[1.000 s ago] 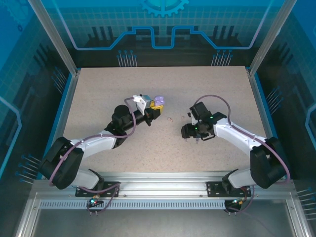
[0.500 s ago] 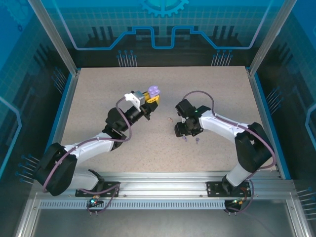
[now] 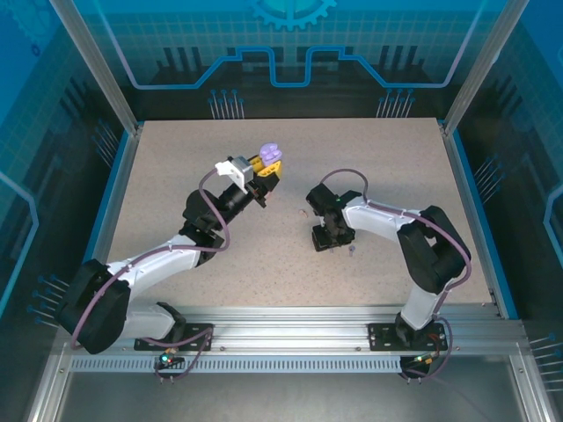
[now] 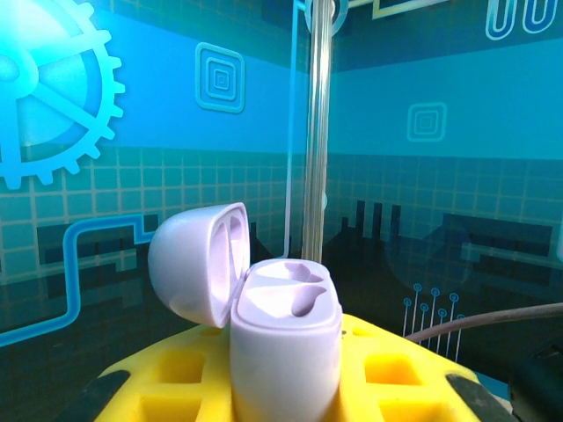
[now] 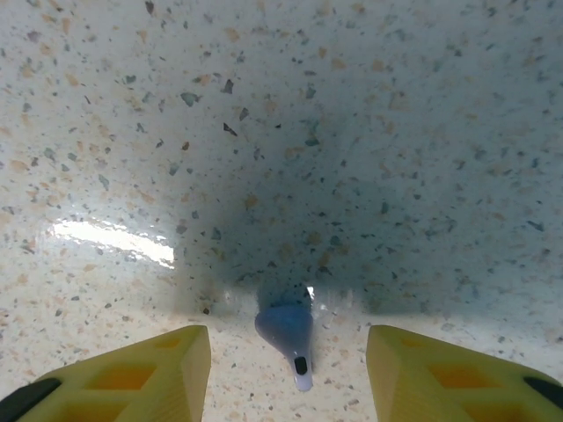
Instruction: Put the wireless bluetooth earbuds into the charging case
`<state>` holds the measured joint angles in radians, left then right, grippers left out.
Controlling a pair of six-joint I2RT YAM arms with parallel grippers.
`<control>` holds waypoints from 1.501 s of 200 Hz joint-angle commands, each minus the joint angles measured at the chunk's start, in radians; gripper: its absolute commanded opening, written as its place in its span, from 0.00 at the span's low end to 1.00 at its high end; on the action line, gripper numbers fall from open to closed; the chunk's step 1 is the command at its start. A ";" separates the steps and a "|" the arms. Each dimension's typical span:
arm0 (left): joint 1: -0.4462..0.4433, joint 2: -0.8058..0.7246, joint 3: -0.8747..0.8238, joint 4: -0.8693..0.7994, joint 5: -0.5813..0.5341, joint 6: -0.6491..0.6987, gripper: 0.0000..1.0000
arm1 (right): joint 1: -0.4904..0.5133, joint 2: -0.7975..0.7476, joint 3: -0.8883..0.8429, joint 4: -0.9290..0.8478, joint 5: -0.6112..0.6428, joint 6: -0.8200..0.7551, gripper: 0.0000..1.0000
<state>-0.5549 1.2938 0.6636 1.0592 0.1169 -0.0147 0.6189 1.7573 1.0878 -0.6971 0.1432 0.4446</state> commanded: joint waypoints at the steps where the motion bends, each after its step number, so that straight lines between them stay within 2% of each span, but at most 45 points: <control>1: -0.007 -0.028 0.035 0.029 0.013 0.035 0.00 | 0.018 0.020 0.025 0.001 0.009 0.008 0.49; 134: -0.009 -0.036 0.039 0.015 0.038 0.041 0.00 | 0.018 0.060 0.037 -0.001 0.018 0.007 0.40; 251: -0.008 -0.042 0.041 0.004 0.043 0.045 0.00 | 0.020 0.036 0.004 0.002 0.022 0.012 0.37; 300: -0.011 -0.044 0.042 0.002 0.046 0.044 0.00 | 0.019 0.031 -0.010 0.008 0.018 0.013 0.28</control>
<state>-0.5568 1.2808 0.6670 1.0515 0.1383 0.0071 0.6231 1.8004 1.0992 -0.6849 0.1509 0.4480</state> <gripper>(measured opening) 0.214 0.305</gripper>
